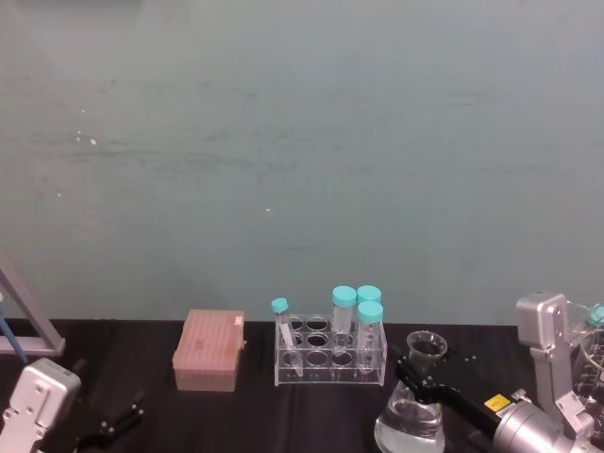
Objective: Pick up the beaker with the right gripper, shake it three times, and then put it down.
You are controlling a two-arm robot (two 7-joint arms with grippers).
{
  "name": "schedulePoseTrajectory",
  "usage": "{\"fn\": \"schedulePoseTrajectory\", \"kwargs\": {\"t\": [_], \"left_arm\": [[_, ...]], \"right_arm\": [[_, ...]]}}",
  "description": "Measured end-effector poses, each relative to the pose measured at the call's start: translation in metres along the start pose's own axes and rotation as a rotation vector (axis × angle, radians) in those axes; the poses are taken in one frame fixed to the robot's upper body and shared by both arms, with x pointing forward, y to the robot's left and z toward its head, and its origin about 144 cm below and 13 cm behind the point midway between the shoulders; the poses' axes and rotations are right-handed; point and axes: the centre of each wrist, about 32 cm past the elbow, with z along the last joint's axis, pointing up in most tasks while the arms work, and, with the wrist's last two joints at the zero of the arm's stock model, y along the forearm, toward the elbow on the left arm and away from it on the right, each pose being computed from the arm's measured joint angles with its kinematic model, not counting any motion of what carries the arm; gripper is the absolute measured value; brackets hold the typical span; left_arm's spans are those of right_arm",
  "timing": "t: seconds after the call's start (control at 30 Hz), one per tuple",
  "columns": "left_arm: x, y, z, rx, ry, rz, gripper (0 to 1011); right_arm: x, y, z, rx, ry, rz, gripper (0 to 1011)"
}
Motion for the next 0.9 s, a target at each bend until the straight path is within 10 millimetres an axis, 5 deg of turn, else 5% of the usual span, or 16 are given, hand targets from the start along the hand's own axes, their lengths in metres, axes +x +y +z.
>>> {"fn": "schedulePoseTrajectory", "kwargs": {"t": [0.9], "left_arm": [[0.0000, 0.0000, 0.0000, 0.000, 0.000, 0.000, 1000]], "right_arm": [[-0.0021, 0.0024, -0.0032, -0.012, 0.009, 0.002, 451]]}}
